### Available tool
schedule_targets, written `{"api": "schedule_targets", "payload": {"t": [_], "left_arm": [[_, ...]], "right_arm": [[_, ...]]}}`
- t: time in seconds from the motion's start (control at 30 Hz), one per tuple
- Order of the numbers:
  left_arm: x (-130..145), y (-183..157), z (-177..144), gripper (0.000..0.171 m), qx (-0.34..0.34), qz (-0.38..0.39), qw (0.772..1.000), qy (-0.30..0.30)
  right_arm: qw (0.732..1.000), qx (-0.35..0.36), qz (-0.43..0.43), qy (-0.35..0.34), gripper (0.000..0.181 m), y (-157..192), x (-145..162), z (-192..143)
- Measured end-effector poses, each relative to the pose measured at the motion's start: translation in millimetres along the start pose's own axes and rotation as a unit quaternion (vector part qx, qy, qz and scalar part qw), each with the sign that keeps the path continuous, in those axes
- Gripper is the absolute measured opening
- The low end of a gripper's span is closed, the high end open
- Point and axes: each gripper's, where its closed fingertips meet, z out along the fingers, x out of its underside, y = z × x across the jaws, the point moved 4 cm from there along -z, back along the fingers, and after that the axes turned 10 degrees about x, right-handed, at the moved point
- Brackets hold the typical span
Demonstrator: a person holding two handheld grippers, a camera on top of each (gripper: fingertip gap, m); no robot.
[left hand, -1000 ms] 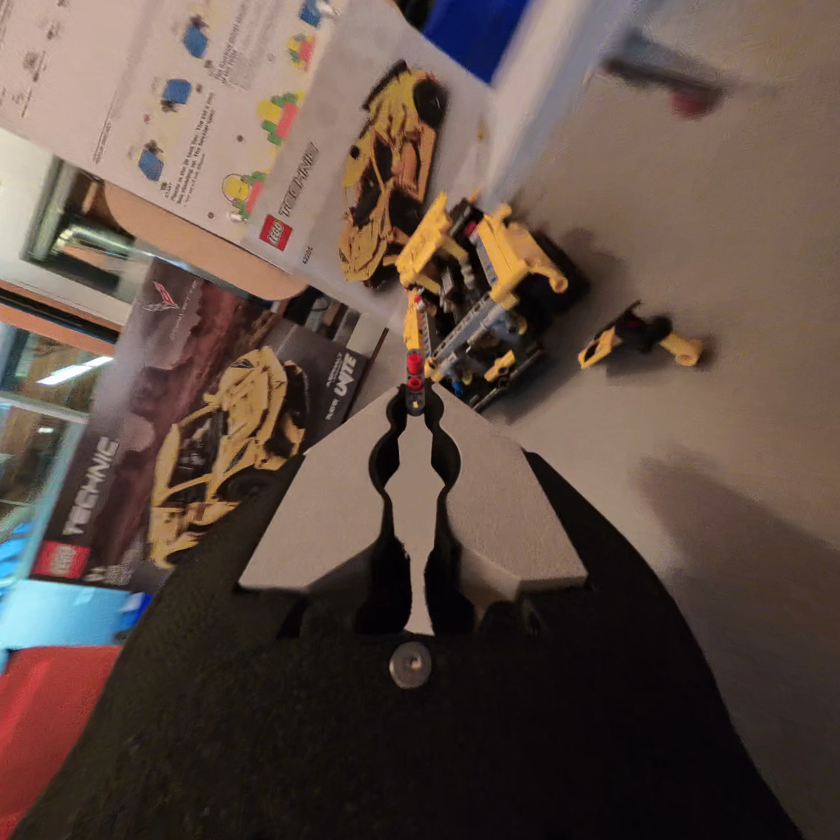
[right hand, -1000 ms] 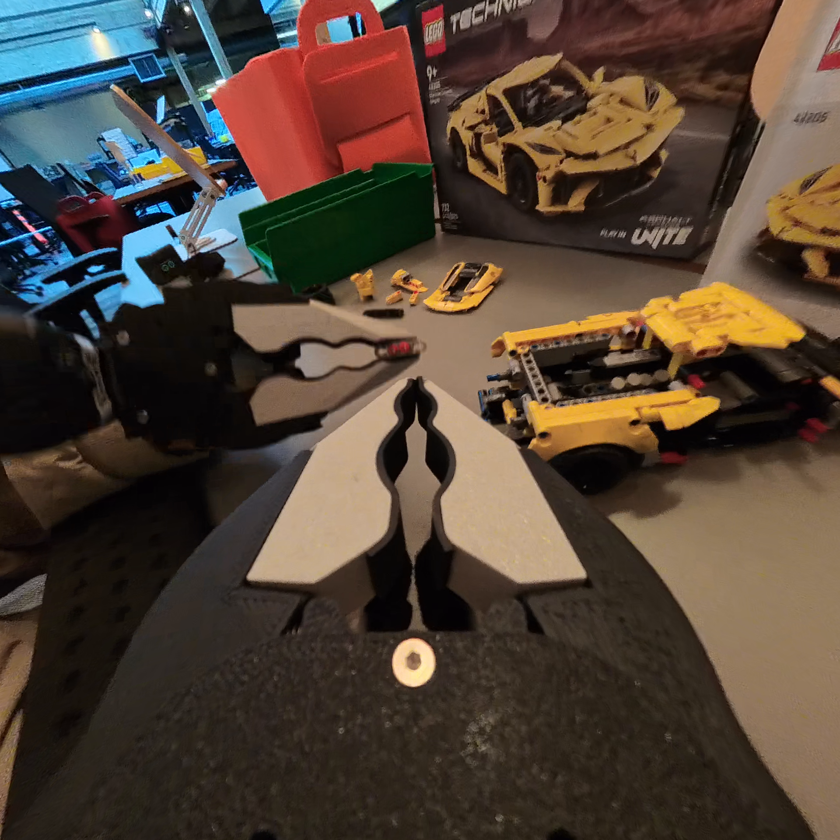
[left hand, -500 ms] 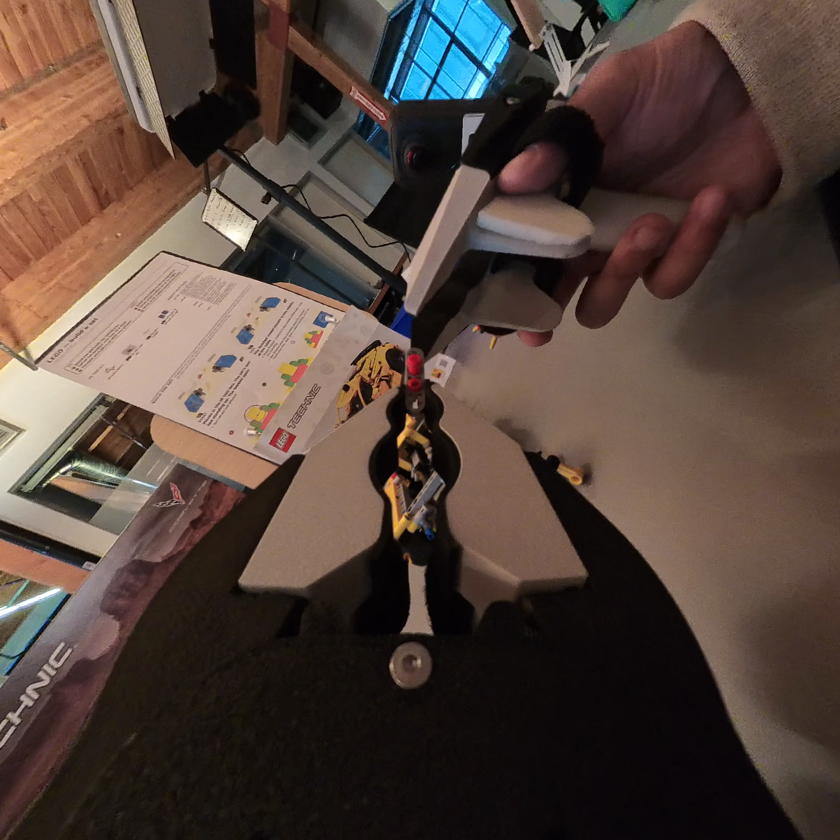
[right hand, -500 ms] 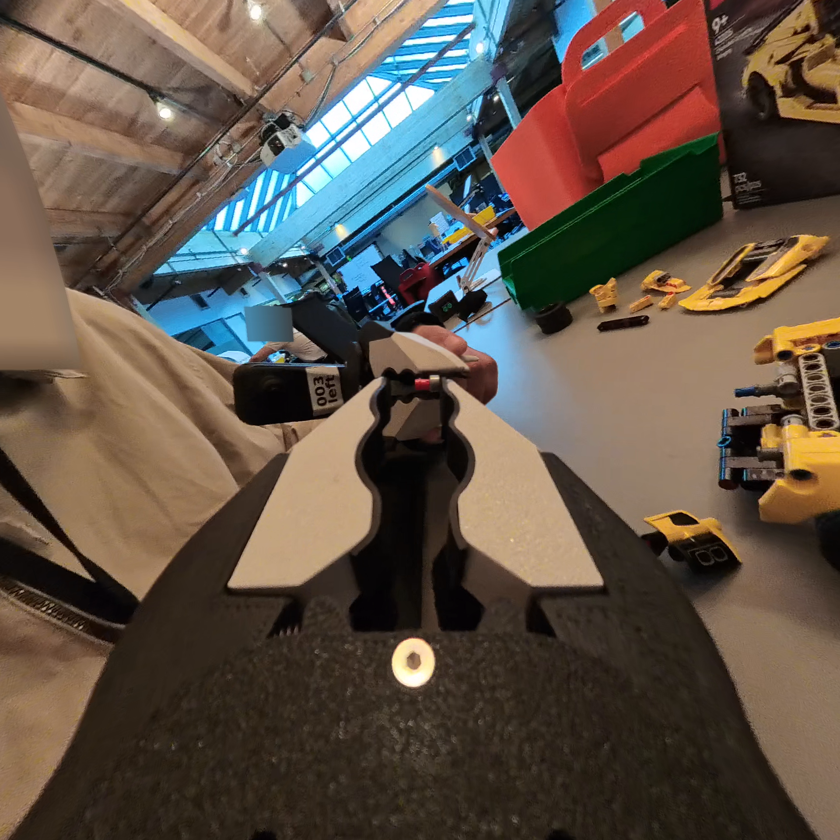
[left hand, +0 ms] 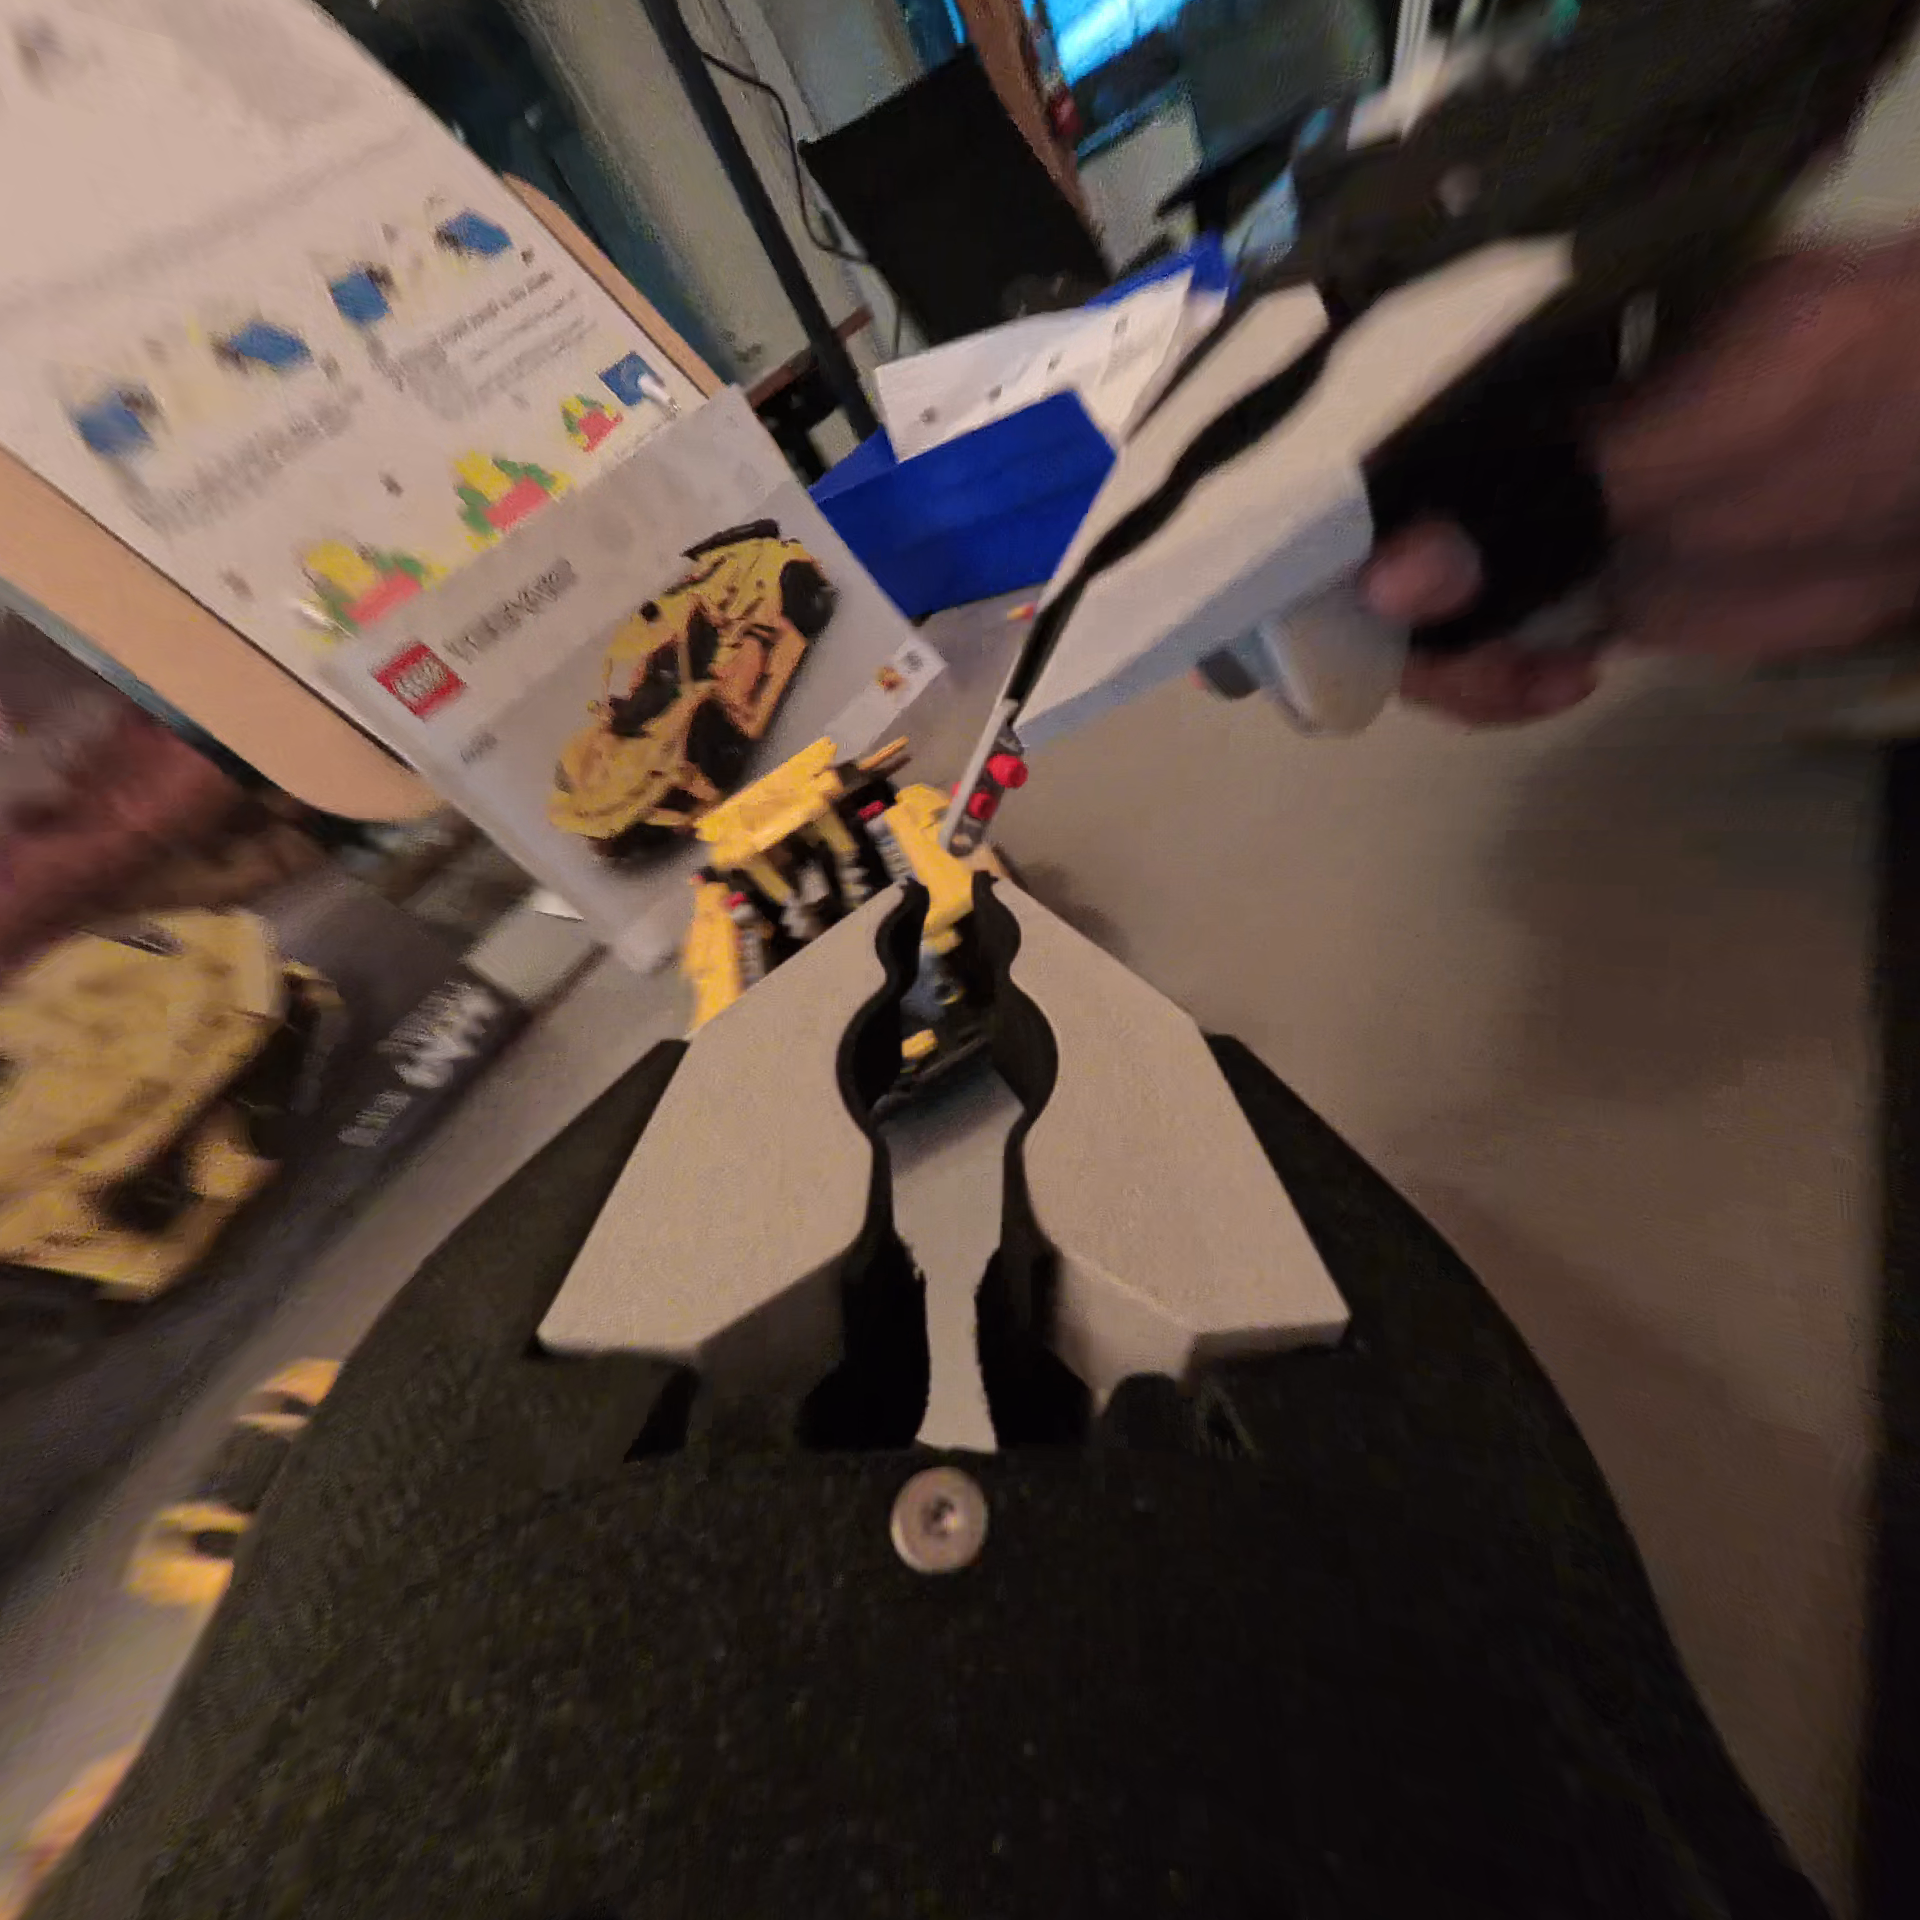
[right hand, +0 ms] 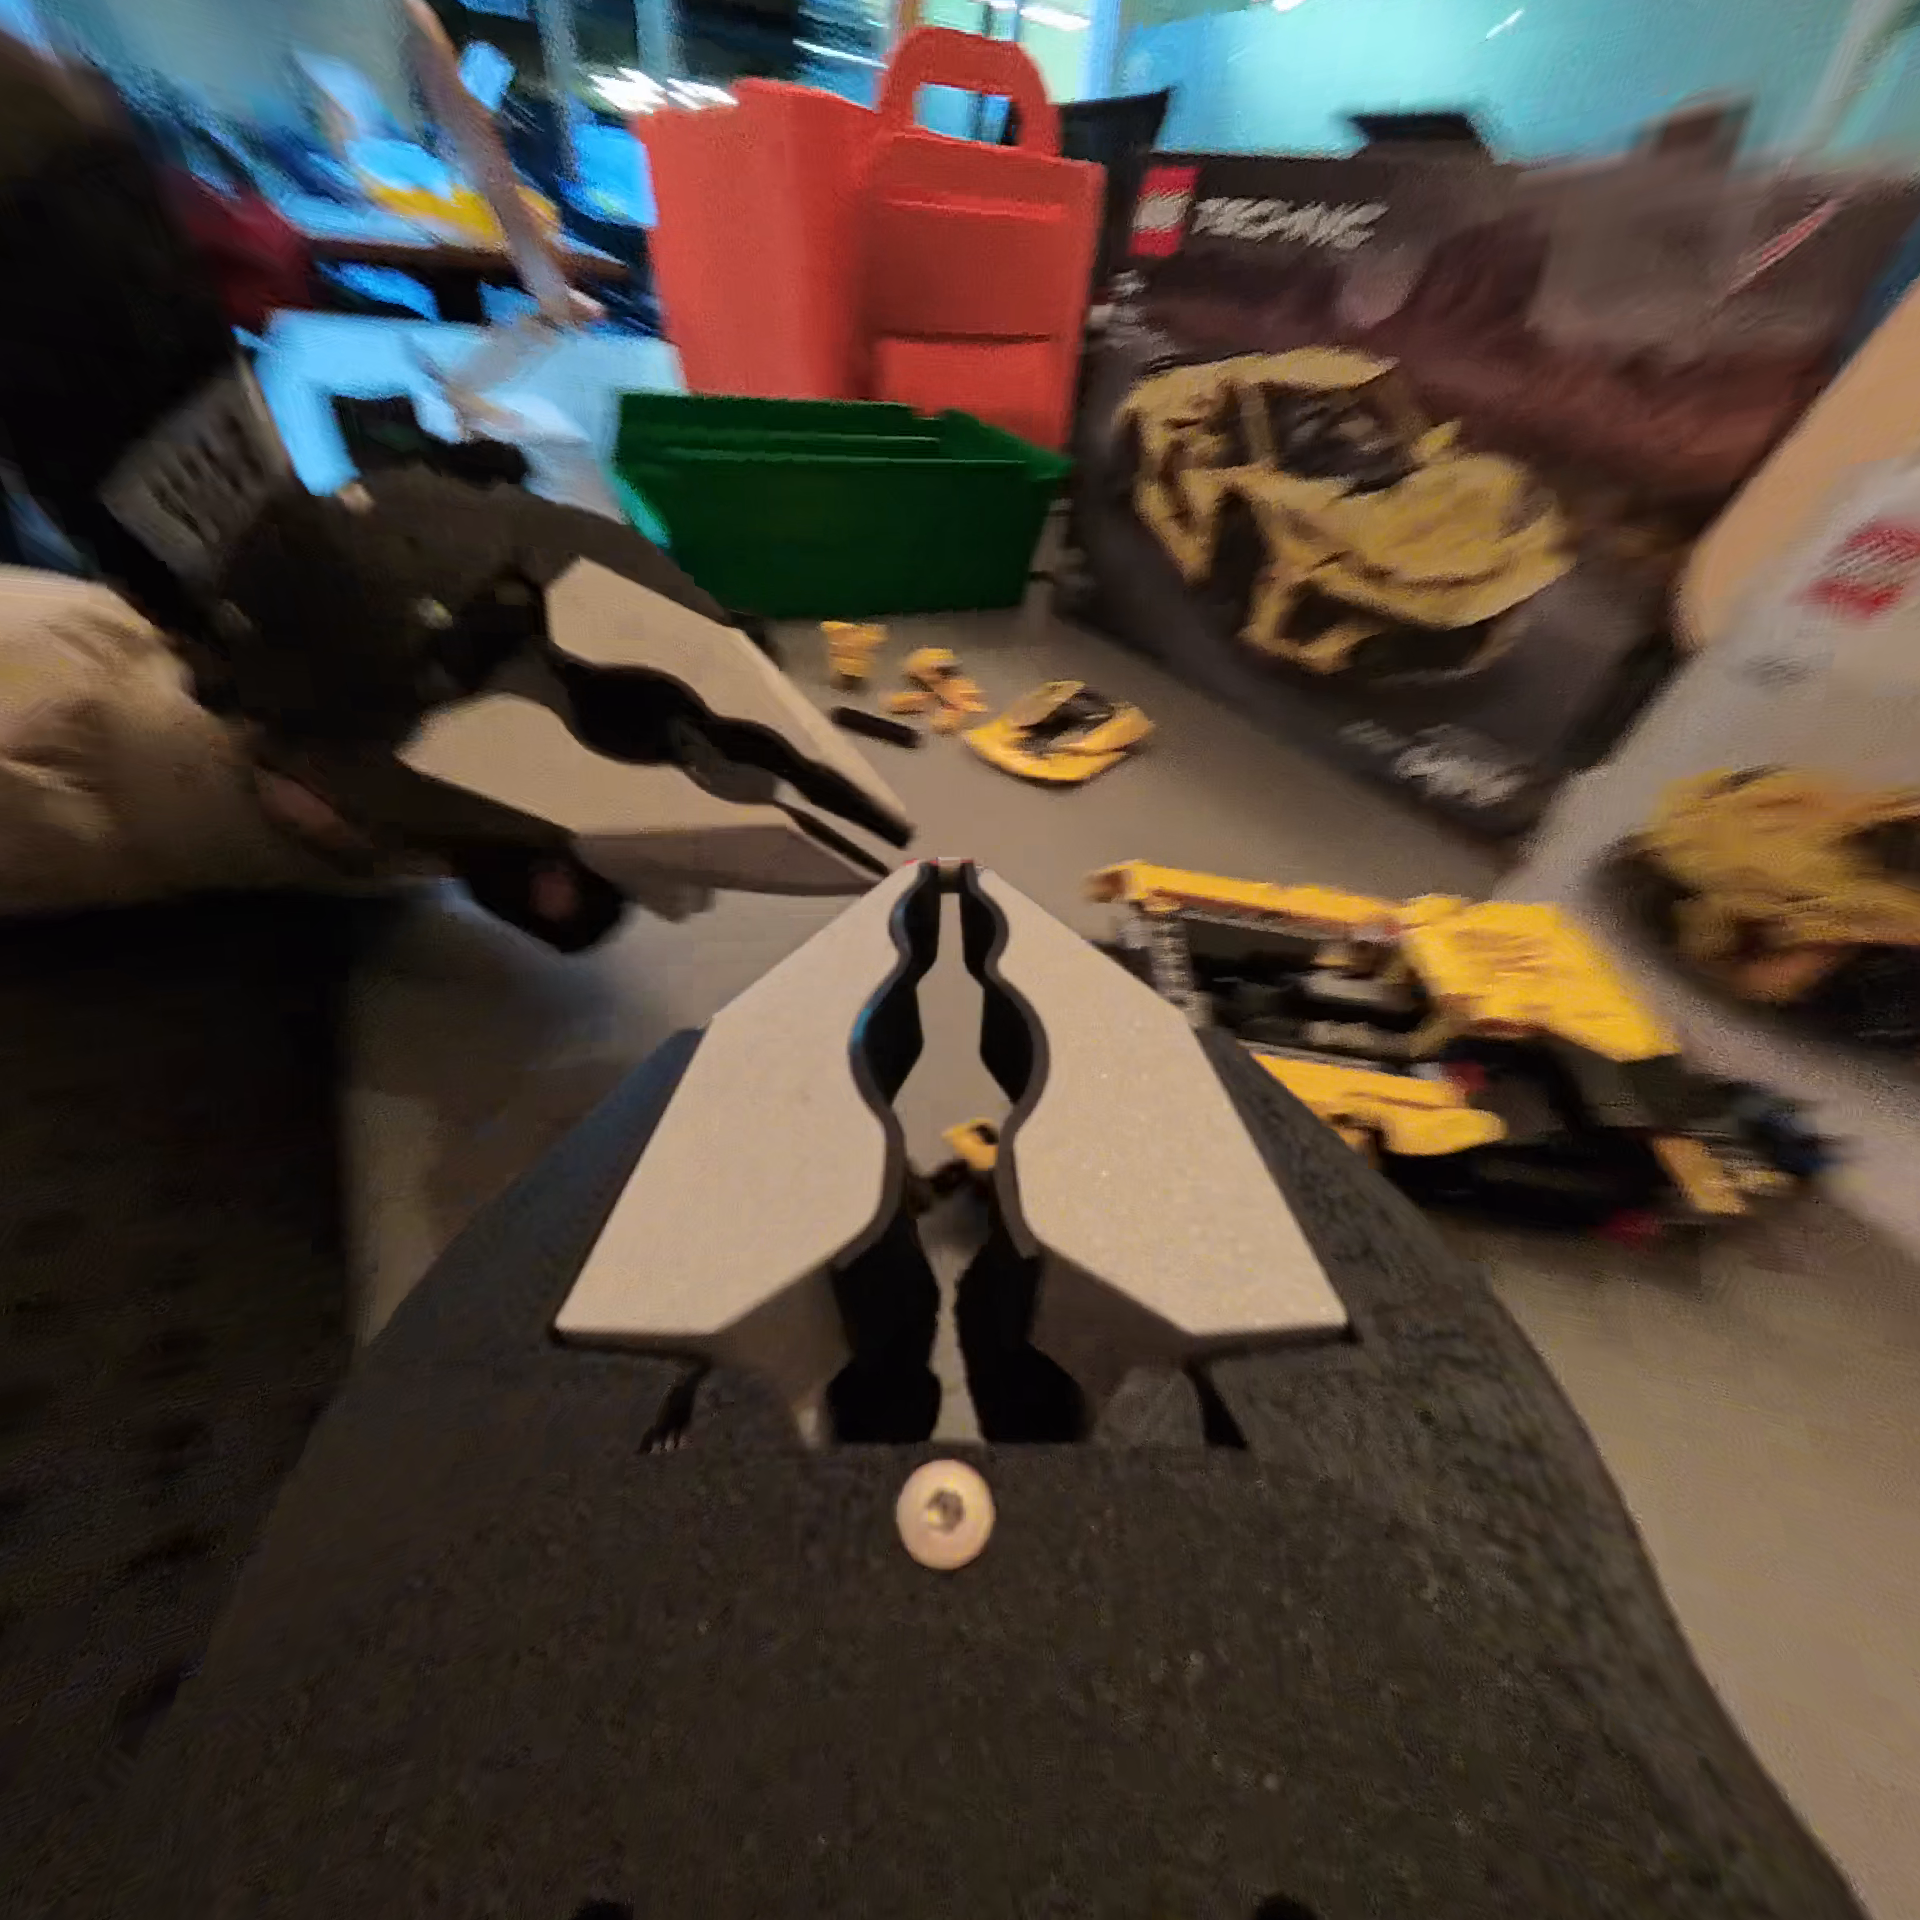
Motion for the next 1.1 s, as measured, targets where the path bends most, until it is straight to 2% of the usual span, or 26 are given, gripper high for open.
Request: {"api": "schedule_targets", "payload": {"t": [0.07,0.1,0.17,0.23,0.3,0.43,0.47,0.63,0.7,0.8,0.93,1.1], "left_arm": [[0,0,3,0.011,0.057,-0.141,0.988,-0.031],[-1,-2,5,0.018,0.096,-0.216,0.971,-0.046],[-4,0,7,0.02,0.166,-0.366,0.911,-0.092],[-5,5,5,0.02,0.232,-0.488,0.829,-0.146],[-2,9,3,0.023,0.276,-0.555,0.765,-0.174],[-5,9,-4,0.021,0.348,-0.618,0.671,-0.216],[-7,9,-5,0.021,0.361,-0.624,0.656,-0.222],[-9,10,-6,0.017,0.375,-0.636,0.63,-0.239],[-7,11,-6,0.008,0.37,-0.635,0.635,-0.237],[-7,12,-5,0.007,0.351,-0.624,0.657,-0.235],[-8,12,-6,0.007,0.371,-0.636,0.631,-0.245],[-10,10,-6,0.004,0.38,-0.632,0.629,-0.244]], "right_arm": [[0.997,0.048,-0.067,-0.004,0.002,0,-2,-1],[0.994,0.063,-0.093,-0.008,0.002,2,-4,-1],[0.986,0.084,-0.142,-0.037,0.002,6,-11,-4],[0.976,0.085,-0.19,-0.066,0.002,10,-14,-5],[0.971,0.071,-0.206,-0.093,0.002,16,-18,-6],[0.972,0.057,-0.202,-0.102,0.002,19,-19,-5],[0.973,0.052,-0.198,-0.105,0.002,20,-19,-4],[0.974,0.039,-0.202,-0.096,0.002,26,-16,0],[0.975,0.038,-0.197,-0.098,0.002,27,-16,1],[0.979,0.035,-0.18,-0.087,0.002,24,-14,3],[0.982,0.027,-0.159,-0.095,0.002,24,-17,3],[0.985,0.018,-0.144,-0.095,0.002,24,-17,2]]}}
